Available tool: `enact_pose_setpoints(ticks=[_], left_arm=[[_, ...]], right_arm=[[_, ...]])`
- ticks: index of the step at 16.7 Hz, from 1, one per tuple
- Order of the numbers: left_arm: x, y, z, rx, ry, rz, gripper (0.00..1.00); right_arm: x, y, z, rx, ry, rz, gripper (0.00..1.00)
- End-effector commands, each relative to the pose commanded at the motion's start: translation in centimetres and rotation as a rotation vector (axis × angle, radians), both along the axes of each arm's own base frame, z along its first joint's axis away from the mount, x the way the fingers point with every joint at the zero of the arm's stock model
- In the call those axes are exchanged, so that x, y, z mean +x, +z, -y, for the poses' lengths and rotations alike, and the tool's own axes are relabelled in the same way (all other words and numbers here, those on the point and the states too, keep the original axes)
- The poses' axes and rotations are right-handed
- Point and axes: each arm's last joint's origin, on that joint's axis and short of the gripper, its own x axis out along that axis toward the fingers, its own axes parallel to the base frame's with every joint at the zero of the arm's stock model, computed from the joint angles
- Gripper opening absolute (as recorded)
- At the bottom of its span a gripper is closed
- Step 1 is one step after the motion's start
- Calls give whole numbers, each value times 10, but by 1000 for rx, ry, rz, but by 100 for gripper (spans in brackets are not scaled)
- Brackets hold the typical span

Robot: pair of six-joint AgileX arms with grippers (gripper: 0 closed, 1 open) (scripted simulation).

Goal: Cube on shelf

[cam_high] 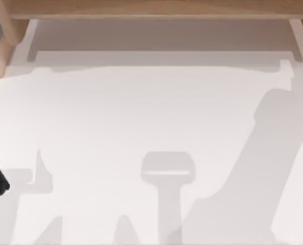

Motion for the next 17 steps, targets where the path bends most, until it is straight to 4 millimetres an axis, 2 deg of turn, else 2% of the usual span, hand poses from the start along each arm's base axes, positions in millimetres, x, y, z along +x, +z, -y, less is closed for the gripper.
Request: enact_pose_setpoints(ticks=[5, 7, 9, 12, 14, 16, 17], left_arm=[[0, 0, 0, 0, 0, 0, 100], [0, 0, 0, 0, 0, 0, 100], [0, 0, 0, 0, 0, 0, 100], [0, 0, 0, 0, 0, 0, 100], [0, 0, 0, 0, 0, 0, 100], [0, 0, 0, 0, 0, 0, 100], [0, 0, 0, 0, 0, 0, 100]], right_arm=[[-1, 1, 2, 0, -3, 2, 0], [-3, 14, 3, 1, 28, 32, 0], [-9, 40, 8, -7, 91, 100, 0], [-26, 103, 26, -75, 167, 274, 0], [-40, 138, 37, -129, 189, 364, 0], [-48, 156, 44, -164, 185, 405, 0], [-47, 157, 45, -168, 172, 404, 0]])
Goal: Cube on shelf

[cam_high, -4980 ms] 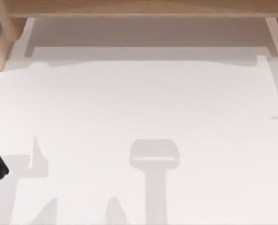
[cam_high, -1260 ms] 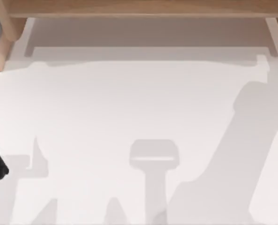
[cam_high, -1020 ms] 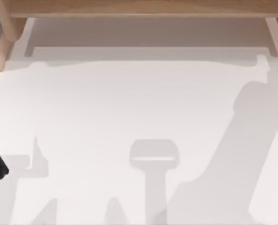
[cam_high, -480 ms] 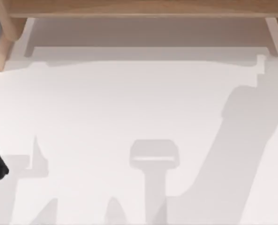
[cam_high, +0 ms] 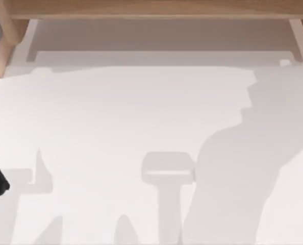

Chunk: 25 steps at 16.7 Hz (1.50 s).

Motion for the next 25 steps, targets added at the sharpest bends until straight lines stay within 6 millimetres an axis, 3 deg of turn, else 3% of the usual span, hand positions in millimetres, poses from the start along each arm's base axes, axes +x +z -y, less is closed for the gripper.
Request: enact_pose_setpoints(ticks=[2, 7, 10, 16, 19, 22, 23, 25], left_arm=[[0, 0, 0, 0, 0, 0, 100], [0, 0, 0, 0, 0, 0, 100], [0, 0, 0, 0, 0, 0, 100], [0, 0, 0, 0, 0, 0, 100], [0, 0, 0, 0, 0, 0, 100], [0, 0, 0, 0, 0, 0, 100], [0, 0, 0, 0, 0, 0, 100], [0, 0, 0, 0, 0, 0, 100]], right_arm=[[8, -15, -3, 28, -32, -47, 0], [40, -99, -35, 151, -127, -316, 0], [47, -126, -44, 169, -176, -402, 0], [45, -124, -41, 174, -185, -398, 0], [35, -98, -45, 184, -202, -348, 0], [23, -54, -83, 218, -156, -253, 0], [18, -41, -103, 235, -124, -218, 0], [13, -31, -153, 282, -31, -174, 0]])
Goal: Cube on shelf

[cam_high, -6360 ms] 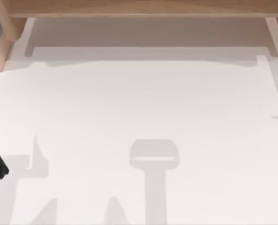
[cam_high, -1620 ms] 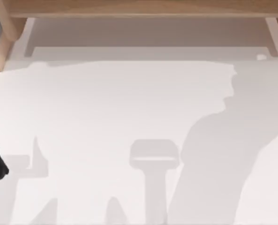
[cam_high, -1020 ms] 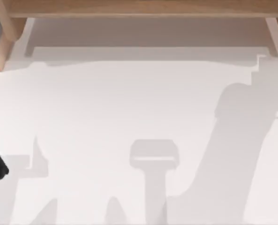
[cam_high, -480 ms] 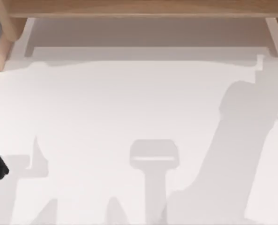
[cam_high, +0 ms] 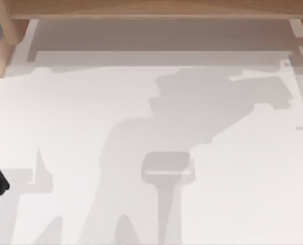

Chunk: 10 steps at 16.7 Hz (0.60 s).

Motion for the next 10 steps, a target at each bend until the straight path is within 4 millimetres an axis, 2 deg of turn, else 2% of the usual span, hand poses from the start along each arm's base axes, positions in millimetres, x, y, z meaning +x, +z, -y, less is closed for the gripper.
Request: enact_pose_setpoints(ticks=[2, 4, 7, 10], left_arm=[[0, 0, 0, 0, 0, 0, 100], [0, 0, 0, 0, 0, 0, 100], [0, 0, 0, 0, 0, 0, 100], [0, 0, 0, 0, 0, 0, 100]], right_arm=[[-3, -6, -58, 64, 104, 42, 0], [-7, -23, -116, 129, 209, 80, 0], [-11, -62, -189, 211, 330, 149, 0], [-19, -108, -247, 258, 415, 237, 0]])
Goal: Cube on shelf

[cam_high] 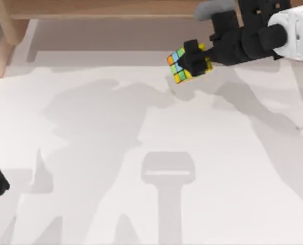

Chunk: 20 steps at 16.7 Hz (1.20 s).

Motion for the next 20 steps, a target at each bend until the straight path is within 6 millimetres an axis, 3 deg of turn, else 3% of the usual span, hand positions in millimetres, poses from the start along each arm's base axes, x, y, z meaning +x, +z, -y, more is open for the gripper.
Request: enact_pose_setpoints(ticks=[4, 8, 13, 20], left_arm=[[0, 0, 0, 0, 0, 0, 100], [0, 0, 0, 0, 0, 0, 100], [0, 0, 0, 0, 0, 0, 100], [0, 0, 0, 0, 0, 0, 100]], right_arm=[[-23, -49, -50, 39, 34, 172, 0], [-44, -67, -69, 59, -37, 418, 0], [-61, -64, -62, 62, -247, 729, 0], [-61, -34, -13, 49, -625, 998, 0]])
